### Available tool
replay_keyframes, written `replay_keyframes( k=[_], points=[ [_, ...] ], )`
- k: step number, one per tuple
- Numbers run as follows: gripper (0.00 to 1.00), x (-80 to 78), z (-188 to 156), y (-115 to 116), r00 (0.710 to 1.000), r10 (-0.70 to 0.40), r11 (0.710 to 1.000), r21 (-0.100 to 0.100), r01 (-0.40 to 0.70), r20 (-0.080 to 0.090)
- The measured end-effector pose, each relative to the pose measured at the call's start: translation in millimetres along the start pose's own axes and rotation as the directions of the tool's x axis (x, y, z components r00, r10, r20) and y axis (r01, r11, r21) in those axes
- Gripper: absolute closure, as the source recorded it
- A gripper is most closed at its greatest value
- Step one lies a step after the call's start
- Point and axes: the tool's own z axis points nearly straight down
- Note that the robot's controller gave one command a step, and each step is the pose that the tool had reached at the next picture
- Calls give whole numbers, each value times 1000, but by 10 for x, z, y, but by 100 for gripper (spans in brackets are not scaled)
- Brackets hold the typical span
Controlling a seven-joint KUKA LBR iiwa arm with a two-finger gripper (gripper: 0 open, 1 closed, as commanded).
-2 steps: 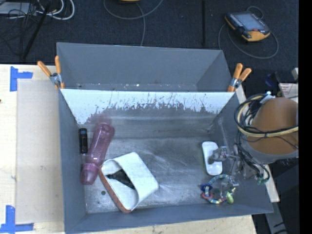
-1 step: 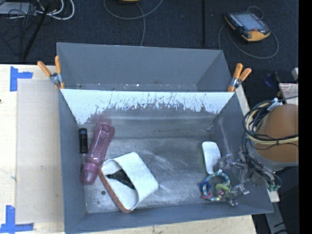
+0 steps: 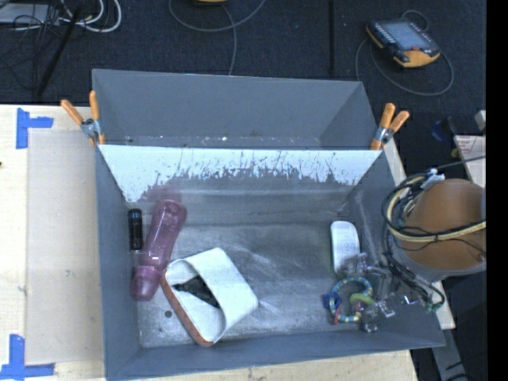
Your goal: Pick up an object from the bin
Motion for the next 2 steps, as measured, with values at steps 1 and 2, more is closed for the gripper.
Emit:
replay_keyframes(
  k=[1, 2],
  points=[
    [100, 0, 8, -30, 996, -86, 996, -4, 86, 0],
    [100, -1, 8, -33, 996, -90, 996, -4, 90, 0]
  ],
)
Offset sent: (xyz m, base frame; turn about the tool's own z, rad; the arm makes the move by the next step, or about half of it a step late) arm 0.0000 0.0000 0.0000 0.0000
